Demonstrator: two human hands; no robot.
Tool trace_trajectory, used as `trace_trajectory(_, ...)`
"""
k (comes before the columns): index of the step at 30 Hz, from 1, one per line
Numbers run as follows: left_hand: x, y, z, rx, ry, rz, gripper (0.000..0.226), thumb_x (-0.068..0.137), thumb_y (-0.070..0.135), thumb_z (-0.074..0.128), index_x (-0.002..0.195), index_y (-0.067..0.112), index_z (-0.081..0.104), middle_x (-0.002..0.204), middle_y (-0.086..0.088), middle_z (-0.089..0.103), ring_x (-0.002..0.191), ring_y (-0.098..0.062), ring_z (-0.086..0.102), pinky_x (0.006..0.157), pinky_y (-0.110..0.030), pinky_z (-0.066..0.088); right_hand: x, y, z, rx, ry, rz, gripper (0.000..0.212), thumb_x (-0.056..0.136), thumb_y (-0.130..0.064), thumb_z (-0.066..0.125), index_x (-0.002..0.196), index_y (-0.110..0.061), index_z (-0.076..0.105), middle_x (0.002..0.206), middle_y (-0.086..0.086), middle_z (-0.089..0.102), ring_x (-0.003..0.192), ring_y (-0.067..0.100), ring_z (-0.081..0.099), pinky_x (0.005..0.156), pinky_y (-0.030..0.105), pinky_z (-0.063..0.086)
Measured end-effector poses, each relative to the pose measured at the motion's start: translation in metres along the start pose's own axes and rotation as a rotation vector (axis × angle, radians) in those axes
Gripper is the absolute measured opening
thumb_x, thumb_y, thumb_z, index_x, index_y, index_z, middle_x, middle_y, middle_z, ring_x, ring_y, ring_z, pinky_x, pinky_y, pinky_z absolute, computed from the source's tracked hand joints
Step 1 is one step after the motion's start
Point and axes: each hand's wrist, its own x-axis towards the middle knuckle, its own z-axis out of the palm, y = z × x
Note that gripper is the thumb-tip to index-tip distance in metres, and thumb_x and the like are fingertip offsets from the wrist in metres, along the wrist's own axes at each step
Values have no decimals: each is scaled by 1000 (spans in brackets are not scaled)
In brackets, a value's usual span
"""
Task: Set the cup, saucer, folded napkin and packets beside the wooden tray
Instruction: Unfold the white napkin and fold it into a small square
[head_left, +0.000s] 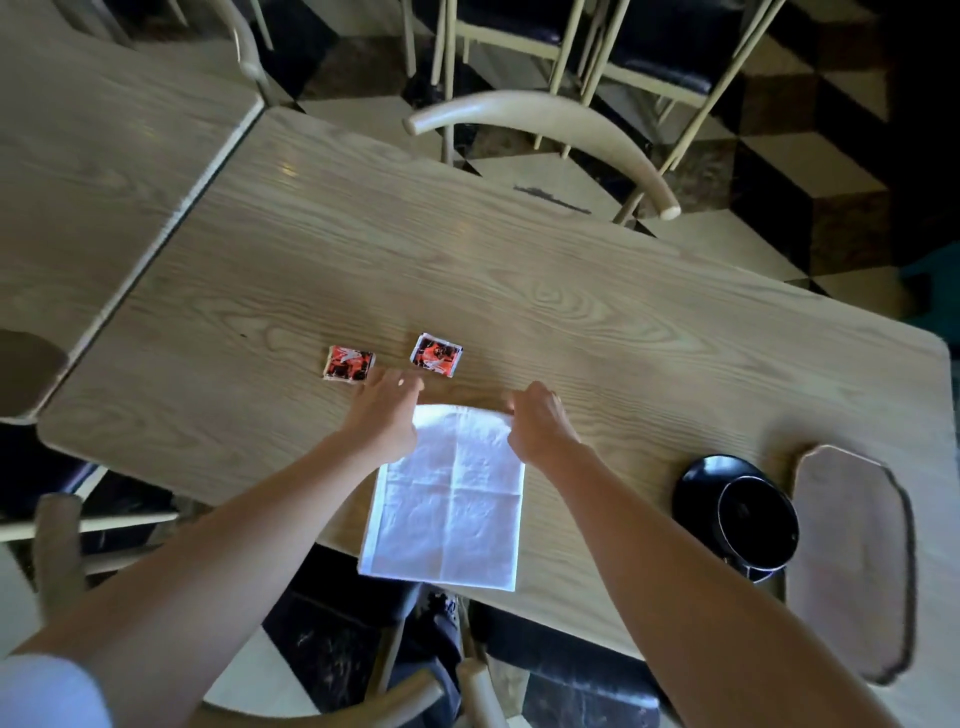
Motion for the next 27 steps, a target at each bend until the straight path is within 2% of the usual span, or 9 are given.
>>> trace_trajectory(4,-17,1,-9,-42,87,72,26,76,7,64,101,8,66,110,-14,58,110,-34,50,90,-41,46,-20,3,-5,89,73,-36,28,85,0,53,107,-12,65,119,17,51,111,37,51,90,37,45)
trace_trajectory(7,-28,2,-24,-85,153,117,16,73,6,63,89,11,64,96,-9,65,97,-32,57,78,-39,50,-38,1,-18,112,170,-66,30,85,2,51,105,-13,67,112,13,61,110,34,53,85,36,47)
trace_trajectory(10,-43,5,-37,-107,199,167,16,71,4,60,79,17,55,85,-3,63,86,-28,58,67,-35,48,-60,-2,-29,105,278,-114,28,86,1,51,103,-15,68,110,8,63,110,30,50,80,37,48)
trace_trajectory(13,-61,6,-42,-83,291,216,19,70,1,60,81,16,56,85,-1,62,82,-24,57,64,-30,43,-82,-2,-34,105,373,-164,24,85,-2,54,99,-16,67,106,5,64,108,28,50,74,38,50)
trace_trajectory(16,-84,10,-35,-70,316,226,23,68,0,59,84,16,58,84,1,62,82,-23,57,64,-29,43,-106,4,-23,91,387,-189,21,83,-2,57,96,-16,67,103,2,64,105,28,51,69,36,50)
trace_trajectory(21,-124,10,3,-21,245,278,30,61,-1,64,84,19,63,83,2,63,86,-26,59,70,-32,53,-144,12,18,90,300,-172,22,82,-2,59,96,-17,69,105,-1,64,103,25,52,73,37,51)
trace_trajectory(23,-138,9,18,37,194,275,28,63,-1,65,83,19,64,86,2,63,90,-26,58,71,-35,55,-156,15,35,25,294,-196,24,74,-1,69,91,-18,70,100,-3,67,95,25,57,75,38,53)
trace_trajectory(25,-147,7,32,76,151,245,31,64,-2,64,86,19,64,89,2,63,93,-25,56,72,-36,54,-162,18,54,-60,285,-232,31,61,-1,79,83,-20,69,91,-3,68,84,26,61,69,37,54)
trace_trajectory(27,-152,4,43,107,120,229,35,63,-3,62,90,19,63,91,2,62,94,-26,55,70,-37,54,-167,16,70,-89,259,-222,34,57,-1,80,82,-21,69,89,-2,68,81,27,62,67,37,53)
